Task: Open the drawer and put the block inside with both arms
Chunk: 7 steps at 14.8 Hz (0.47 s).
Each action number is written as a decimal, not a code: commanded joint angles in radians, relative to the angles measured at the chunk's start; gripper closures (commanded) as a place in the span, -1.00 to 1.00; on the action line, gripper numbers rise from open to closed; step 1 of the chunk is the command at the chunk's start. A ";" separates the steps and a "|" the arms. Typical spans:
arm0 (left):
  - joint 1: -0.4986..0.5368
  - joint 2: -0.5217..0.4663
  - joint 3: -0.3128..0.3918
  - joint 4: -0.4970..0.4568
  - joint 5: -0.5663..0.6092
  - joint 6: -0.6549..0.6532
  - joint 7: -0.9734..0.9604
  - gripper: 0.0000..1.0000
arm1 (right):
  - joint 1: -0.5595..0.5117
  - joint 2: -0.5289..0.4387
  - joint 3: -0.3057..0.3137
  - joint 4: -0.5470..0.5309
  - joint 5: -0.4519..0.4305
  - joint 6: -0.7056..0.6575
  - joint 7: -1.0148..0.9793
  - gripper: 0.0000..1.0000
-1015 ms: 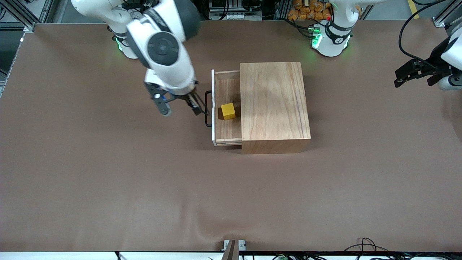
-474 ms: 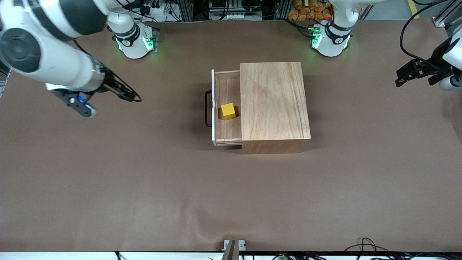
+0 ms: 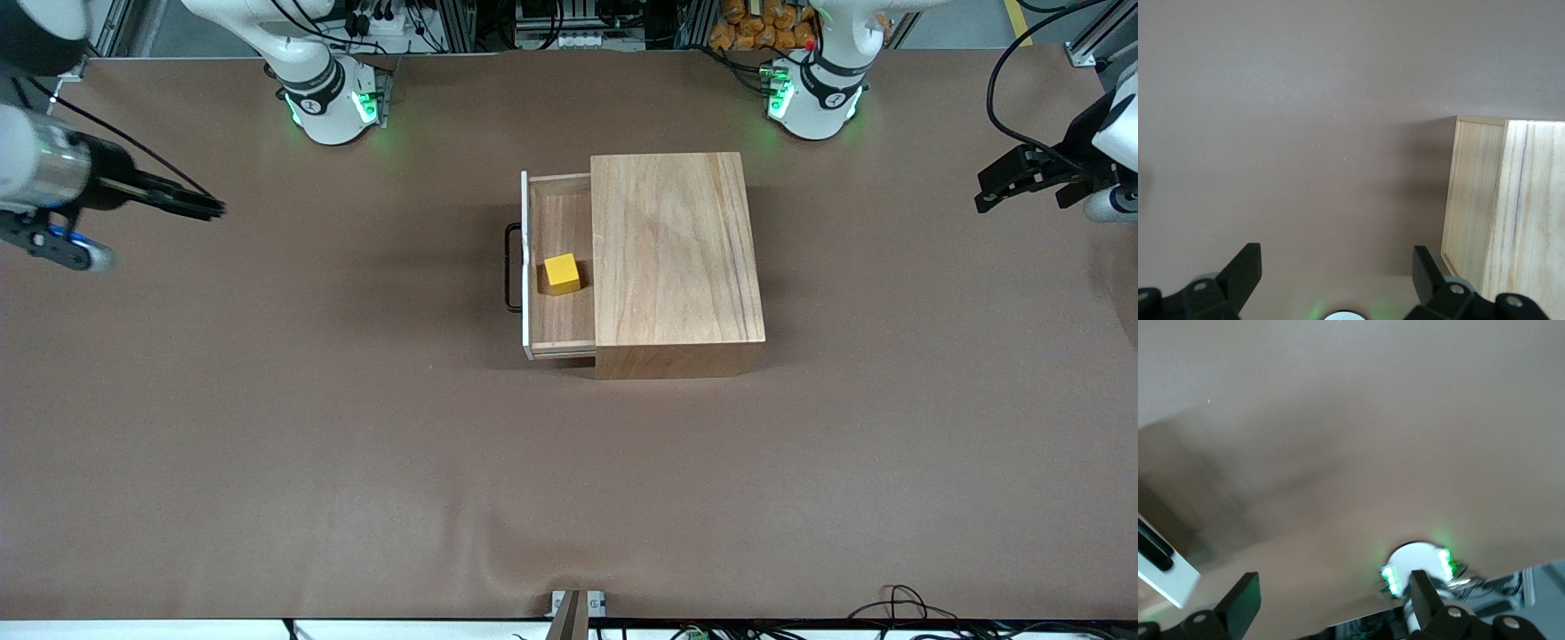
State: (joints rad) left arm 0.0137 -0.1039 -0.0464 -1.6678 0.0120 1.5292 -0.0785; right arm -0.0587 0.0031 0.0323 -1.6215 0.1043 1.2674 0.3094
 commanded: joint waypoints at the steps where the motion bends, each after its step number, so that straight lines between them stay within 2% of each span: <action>1: 0.012 0.000 -0.006 0.010 -0.004 -0.015 0.023 -1.00 | -0.062 -0.092 0.018 -0.072 0.008 0.033 -0.198 -1.00; 4: 0.011 0.001 -0.007 0.010 -0.004 -0.015 0.023 -1.00 | -0.058 -0.109 0.023 -0.055 -0.030 0.059 -0.246 -1.00; 7: 0.011 0.001 -0.007 0.010 -0.004 -0.014 0.023 -1.00 | -0.041 -0.126 0.044 -0.028 -0.031 0.061 -0.273 -1.00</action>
State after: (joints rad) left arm 0.0137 -0.1039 -0.0469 -1.6678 0.0120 1.5280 -0.0779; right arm -0.1082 -0.0883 0.0569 -1.6444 0.0925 1.3203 0.0606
